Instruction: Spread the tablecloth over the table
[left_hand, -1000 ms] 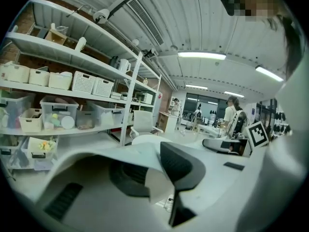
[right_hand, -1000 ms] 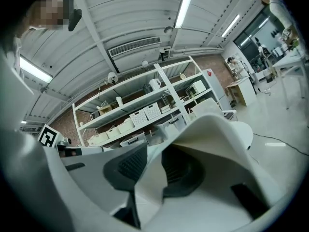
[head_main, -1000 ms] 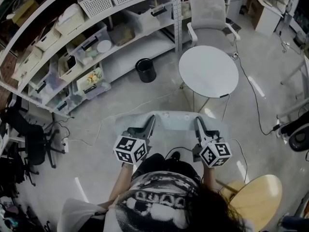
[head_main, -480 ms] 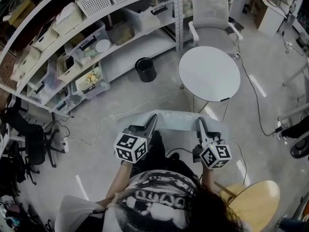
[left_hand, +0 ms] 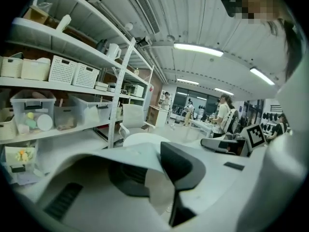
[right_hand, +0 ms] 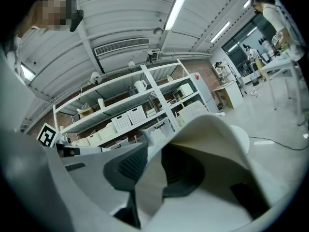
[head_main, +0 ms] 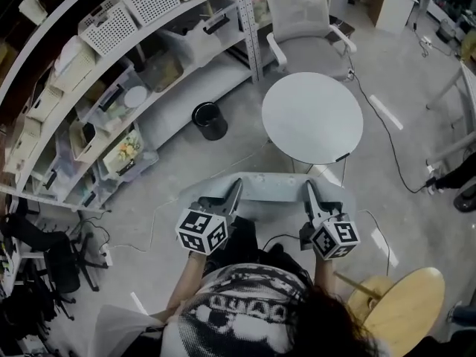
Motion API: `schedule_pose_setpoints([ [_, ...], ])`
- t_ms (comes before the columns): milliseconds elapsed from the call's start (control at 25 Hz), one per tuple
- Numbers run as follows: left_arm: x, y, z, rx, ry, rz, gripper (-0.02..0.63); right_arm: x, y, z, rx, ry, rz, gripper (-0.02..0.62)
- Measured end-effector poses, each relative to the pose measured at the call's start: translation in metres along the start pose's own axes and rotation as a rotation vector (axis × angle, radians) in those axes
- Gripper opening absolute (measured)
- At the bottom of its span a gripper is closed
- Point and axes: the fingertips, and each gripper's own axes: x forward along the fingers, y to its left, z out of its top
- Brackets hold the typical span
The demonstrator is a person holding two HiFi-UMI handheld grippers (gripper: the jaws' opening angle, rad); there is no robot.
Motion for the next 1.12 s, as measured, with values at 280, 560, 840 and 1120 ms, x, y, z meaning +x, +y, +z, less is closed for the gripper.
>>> schedule_pose_setpoints([
  [280, 0.059, 0.056, 0.033, 0.007, 0.01, -0.136, 0.071, 0.062, -0.003, 0.02, -0.014, -0.038, -0.123, 0.092],
  [560, 0.102, 0.096, 0.085, 0.064, -0.013, -0.277, 0.071, 0.109, 0.004, 0.051, -0.012, -0.083, -0.222, 0.095],
  [840, 0.14, 0.126, 0.118, 0.113, -0.029, -0.392, 0.074, 0.149, 0.005, 0.071, -0.026, -0.111, -0.296, 0.097],
  [1120, 0.176, 0.137, 0.139, 0.136, -0.052, -0.506, 0.077, 0.168, -0.001, 0.09, -0.06, -0.145, -0.367, 0.1],
])
